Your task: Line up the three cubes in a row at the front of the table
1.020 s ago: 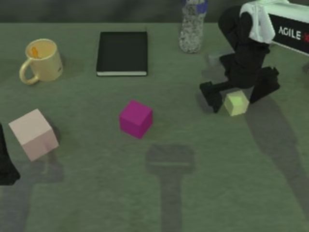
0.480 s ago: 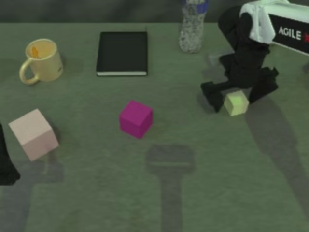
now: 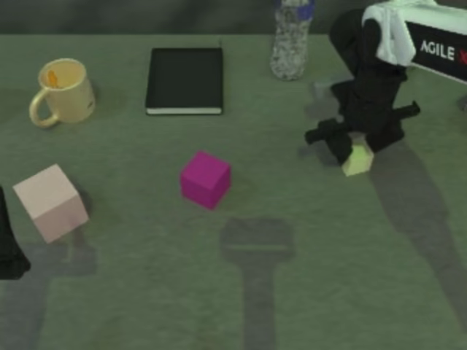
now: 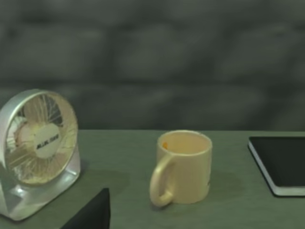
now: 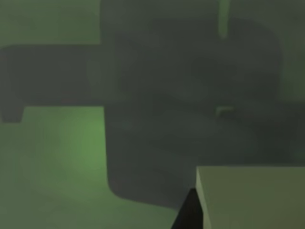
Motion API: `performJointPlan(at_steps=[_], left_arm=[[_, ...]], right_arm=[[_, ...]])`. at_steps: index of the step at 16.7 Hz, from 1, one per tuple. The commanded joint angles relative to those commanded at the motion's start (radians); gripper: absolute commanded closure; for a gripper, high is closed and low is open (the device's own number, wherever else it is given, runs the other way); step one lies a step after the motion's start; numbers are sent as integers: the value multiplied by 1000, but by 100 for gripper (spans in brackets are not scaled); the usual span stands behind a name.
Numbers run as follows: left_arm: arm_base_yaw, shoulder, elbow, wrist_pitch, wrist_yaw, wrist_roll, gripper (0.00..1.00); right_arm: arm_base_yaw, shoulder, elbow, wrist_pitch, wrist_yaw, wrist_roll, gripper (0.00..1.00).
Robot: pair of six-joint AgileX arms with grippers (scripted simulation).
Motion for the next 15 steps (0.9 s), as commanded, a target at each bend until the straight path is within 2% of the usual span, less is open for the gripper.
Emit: performJointPlan(at_steps=[10, 15], left_arm=[[0, 0, 0, 0, 0, 0, 0], [0, 0, 0, 0, 0, 0, 0]], right_arm=[[-2, -33, 12, -11, 0, 0, 100], [2, -58, 134, -164, -3, 1, 100]])
